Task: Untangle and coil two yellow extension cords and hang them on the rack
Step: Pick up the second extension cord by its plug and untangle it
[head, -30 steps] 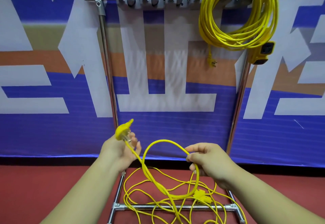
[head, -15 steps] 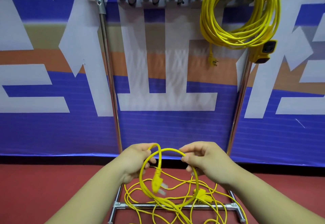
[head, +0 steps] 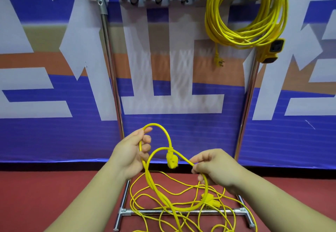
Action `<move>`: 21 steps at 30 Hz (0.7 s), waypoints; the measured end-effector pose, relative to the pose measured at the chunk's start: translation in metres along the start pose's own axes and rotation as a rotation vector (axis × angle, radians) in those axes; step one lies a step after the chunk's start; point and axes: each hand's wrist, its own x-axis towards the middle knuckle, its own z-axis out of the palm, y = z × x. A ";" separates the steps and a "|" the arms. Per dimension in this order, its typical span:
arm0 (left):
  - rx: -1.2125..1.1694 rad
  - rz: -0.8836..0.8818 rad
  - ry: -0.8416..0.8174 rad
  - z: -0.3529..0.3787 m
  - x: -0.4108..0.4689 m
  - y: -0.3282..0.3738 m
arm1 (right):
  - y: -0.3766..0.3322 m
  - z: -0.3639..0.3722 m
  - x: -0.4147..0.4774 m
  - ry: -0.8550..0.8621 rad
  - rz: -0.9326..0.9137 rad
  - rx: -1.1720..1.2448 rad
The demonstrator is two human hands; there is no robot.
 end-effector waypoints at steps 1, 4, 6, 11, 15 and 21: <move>-0.048 -0.005 0.014 0.001 0.000 0.000 | 0.001 0.001 0.000 -0.023 0.016 -0.027; -0.160 0.010 0.079 0.001 0.002 0.002 | 0.001 0.005 -0.003 -0.094 0.041 -0.121; -0.209 0.032 0.142 -0.002 0.005 0.003 | 0.000 0.006 -0.005 -0.128 0.035 -0.170; -0.093 0.023 0.344 -0.008 0.013 -0.006 | -0.004 0.007 -0.008 -0.191 -0.050 -0.200; 0.390 -0.109 0.260 -0.010 0.006 -0.019 | -0.006 0.004 -0.007 -0.110 -0.149 -0.091; 0.629 -0.243 -0.055 -0.003 -0.006 -0.022 | -0.002 0.004 0.000 0.117 -0.217 0.003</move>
